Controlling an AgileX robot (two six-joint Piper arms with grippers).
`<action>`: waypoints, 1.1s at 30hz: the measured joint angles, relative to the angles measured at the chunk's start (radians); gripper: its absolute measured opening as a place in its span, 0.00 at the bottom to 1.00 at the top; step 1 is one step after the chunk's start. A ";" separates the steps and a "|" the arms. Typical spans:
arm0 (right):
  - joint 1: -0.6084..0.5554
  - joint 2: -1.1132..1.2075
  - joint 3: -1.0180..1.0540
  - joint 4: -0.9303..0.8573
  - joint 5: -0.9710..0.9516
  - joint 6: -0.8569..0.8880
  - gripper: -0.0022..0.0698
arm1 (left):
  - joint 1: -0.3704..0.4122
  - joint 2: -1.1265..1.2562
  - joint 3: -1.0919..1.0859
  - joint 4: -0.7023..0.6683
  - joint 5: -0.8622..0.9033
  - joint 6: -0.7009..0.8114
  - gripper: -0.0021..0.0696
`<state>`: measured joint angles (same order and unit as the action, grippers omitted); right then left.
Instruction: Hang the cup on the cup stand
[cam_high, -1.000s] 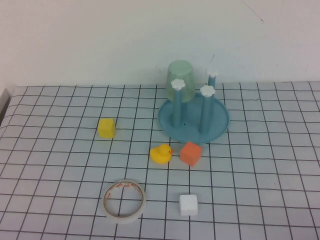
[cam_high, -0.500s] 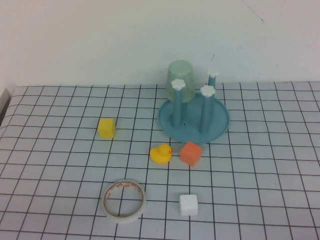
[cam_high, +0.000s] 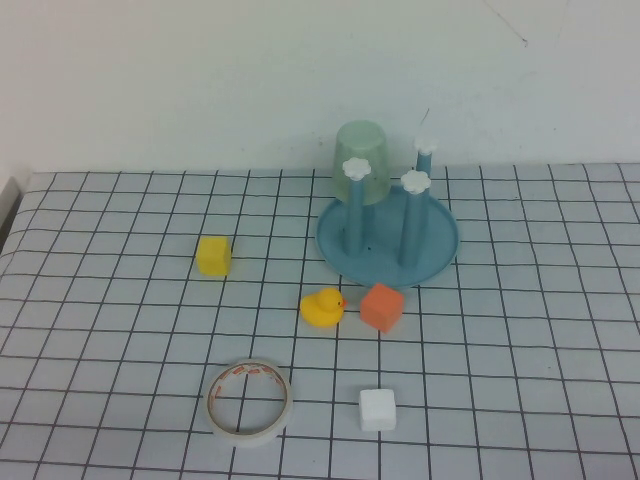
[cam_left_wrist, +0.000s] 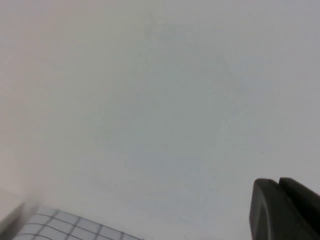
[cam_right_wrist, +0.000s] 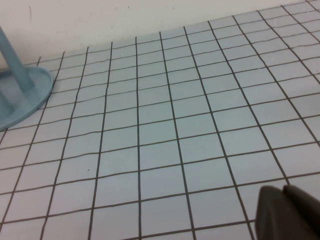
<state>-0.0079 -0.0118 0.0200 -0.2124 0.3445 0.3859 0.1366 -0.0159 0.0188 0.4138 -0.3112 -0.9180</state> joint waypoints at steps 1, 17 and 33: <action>0.000 0.000 0.000 0.000 0.000 0.000 0.03 | 0.000 0.000 0.000 -0.073 0.003 0.073 0.03; 0.000 0.000 0.000 0.000 0.000 0.000 0.03 | -0.232 0.000 0.000 -0.448 0.550 1.114 0.03; 0.000 0.000 0.000 0.000 0.000 0.000 0.03 | -0.247 0.000 -0.002 -0.469 0.621 1.168 0.03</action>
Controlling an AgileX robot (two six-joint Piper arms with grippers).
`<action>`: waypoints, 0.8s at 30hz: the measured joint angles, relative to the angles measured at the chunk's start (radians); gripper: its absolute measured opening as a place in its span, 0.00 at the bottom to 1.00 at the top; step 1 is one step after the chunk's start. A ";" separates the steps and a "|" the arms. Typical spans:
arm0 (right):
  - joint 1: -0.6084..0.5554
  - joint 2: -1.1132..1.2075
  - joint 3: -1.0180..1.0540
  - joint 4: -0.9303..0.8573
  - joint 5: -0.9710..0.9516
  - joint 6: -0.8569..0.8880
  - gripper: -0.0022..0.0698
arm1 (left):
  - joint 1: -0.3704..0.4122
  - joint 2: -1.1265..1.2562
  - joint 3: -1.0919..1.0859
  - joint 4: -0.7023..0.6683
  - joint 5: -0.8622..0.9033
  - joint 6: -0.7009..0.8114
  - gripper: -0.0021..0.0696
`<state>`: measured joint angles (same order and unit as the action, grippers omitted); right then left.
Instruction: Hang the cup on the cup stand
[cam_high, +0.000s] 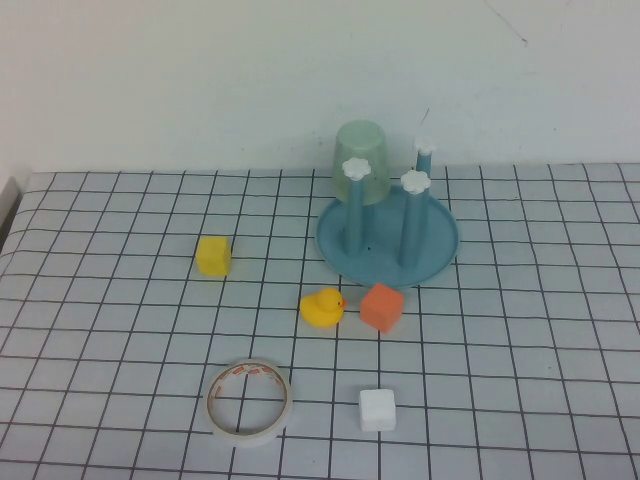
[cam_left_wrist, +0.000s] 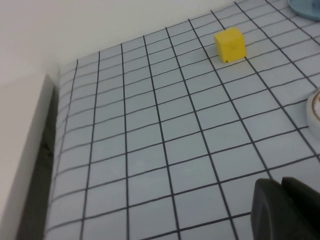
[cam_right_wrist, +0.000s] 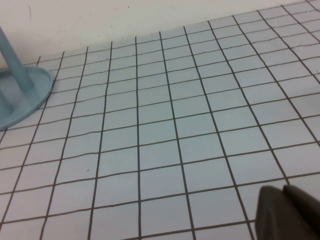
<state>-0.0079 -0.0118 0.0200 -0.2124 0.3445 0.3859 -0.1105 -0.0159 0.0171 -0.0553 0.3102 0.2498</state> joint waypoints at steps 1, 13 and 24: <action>0.000 0.000 0.000 0.000 0.000 0.000 0.03 | 0.000 0.000 0.000 0.000 0.000 -0.035 0.03; 0.000 0.000 0.000 0.000 0.000 0.000 0.03 | 0.000 0.000 0.000 0.000 0.000 -0.130 0.03; 0.000 0.000 0.000 0.000 0.000 0.000 0.03 | 0.000 0.000 0.000 0.000 0.002 -0.132 0.03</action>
